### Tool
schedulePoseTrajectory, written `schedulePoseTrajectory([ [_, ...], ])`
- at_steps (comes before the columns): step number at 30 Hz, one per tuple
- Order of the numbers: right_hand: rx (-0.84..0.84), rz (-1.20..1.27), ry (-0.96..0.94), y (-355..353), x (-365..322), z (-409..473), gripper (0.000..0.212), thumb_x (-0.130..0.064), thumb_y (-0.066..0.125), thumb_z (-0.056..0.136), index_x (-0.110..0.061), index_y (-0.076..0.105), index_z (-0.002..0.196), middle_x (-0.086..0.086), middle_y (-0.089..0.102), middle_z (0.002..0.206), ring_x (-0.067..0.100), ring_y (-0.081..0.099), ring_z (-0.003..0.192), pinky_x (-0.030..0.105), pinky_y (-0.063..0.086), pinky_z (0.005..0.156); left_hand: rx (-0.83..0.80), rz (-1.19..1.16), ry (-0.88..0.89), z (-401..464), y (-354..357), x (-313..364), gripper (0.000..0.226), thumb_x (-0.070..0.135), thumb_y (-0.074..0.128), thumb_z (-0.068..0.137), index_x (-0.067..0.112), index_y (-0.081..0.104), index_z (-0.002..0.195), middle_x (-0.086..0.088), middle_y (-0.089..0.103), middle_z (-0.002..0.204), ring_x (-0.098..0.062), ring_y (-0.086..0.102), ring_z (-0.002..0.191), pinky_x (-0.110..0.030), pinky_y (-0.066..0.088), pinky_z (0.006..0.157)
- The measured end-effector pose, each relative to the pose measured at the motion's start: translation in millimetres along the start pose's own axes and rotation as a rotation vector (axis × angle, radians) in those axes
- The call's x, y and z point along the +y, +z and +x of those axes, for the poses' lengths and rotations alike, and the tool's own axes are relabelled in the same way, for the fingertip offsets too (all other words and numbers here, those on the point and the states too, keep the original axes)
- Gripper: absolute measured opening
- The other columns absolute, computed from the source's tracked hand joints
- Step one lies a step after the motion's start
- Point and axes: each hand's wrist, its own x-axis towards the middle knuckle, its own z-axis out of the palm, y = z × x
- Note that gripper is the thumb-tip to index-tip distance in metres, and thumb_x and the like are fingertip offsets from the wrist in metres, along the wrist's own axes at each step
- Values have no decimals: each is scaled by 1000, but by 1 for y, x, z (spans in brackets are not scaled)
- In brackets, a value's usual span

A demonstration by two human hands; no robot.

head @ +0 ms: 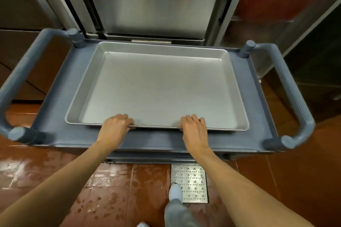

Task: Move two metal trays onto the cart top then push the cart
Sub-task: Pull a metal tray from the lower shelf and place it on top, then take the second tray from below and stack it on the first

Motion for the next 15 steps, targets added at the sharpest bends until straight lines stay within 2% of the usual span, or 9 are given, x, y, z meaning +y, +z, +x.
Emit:
schedulePoseTrajectory([
  [3, -13, -2, 27, 12, 3, 1, 31, 11, 54, 77, -9, 60, 101, 9, 65, 103, 29, 53, 101, 39, 38, 84, -39, 27, -18, -1, 17, -2, 17, 15, 60, 94, 13, 71, 108, -11, 67, 99, -32, 61, 100, -42, 50, 75],
  [6, -13, 21, 54, 18, 5, -1, 28, 7, 52, 83, -9, 61, 103, 9, 65, 106, 28, 53, 102, 38, 39, 85, 8, -12, -31, -6, 26, -3, 16, 10, 65, 91, 10, 73, 105, -12, 68, 93, -33, 62, 94, -42, 52, 71],
  [9, -31, 59, 38, 19, 6, -5, 20, -10, 57, 91, -11, 61, 111, 7, 63, 113, 25, 51, 106, 37, 38, 90, 39, -36, -28, -7, 27, -2, 16, 16, 68, 90, 7, 72, 102, -13, 68, 93, -34, 63, 92, -43, 52, 72],
  [11, -15, 112, 7, 14, 4, -11, 28, -24, 59, 92, -11, 57, 117, 6, 60, 117, 25, 50, 109, 37, 39, 93, 35, -62, -5, -10, 26, 0, 30, 27, 70, 89, 6, 68, 109, -14, 69, 100, -33, 63, 95, -43, 52, 80],
  [13, 86, 196, -44, 6, -3, -22, 29, -20, 59, 91, -9, 57, 117, 7, 60, 114, 25, 51, 107, 39, 42, 93, 75, -96, 44, -17, 23, 5, 39, 32, 69, 89, 5, 63, 116, -13, 67, 106, -32, 62, 98, -42, 52, 85],
  [15, 218, 278, -125, -1, -17, -36, 22, -9, 59, 87, -6, 61, 109, 9, 63, 104, 26, 55, 98, 40, 47, 86, 176, -152, 103, -29, 20, 11, 35, 30, 66, 91, 3, 61, 113, -13, 65, 105, -30, 61, 98, -40, 51, 85],
])
